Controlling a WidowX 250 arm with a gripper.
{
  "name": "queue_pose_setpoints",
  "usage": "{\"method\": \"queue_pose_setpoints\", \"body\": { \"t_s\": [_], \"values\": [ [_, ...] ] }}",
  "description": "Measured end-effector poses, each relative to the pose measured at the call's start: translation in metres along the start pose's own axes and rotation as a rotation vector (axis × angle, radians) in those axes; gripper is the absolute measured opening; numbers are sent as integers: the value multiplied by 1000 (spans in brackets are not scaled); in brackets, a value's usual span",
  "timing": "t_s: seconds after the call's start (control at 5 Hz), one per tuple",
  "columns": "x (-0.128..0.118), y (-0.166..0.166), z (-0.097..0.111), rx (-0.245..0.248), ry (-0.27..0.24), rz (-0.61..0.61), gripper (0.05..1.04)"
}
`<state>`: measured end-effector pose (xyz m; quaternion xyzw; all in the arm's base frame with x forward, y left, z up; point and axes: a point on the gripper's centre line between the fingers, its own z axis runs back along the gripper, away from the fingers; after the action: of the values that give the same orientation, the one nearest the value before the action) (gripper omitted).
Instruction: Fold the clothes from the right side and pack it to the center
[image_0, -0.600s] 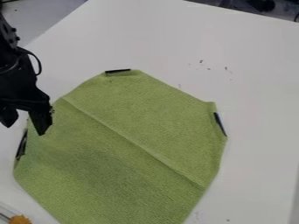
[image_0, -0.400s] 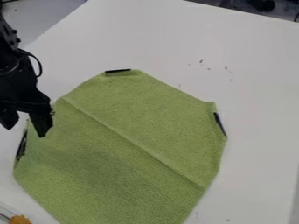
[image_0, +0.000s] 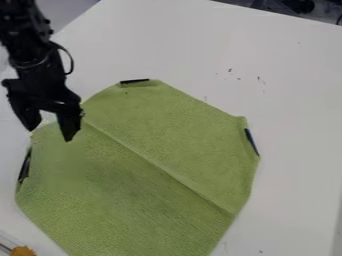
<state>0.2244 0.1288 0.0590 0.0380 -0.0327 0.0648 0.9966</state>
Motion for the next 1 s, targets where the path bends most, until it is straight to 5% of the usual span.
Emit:
{"method": "queue_pose_setpoints", "body": {
  "t_s": [0.4,0.6,1.0],
  "values": [
    [52,-81,14,-10,-48,-41,1000],
    [57,-119,17,-1,-83,-34,1000],
    [95,-178,5,-40,-109,-100,1000]
  ]
}}
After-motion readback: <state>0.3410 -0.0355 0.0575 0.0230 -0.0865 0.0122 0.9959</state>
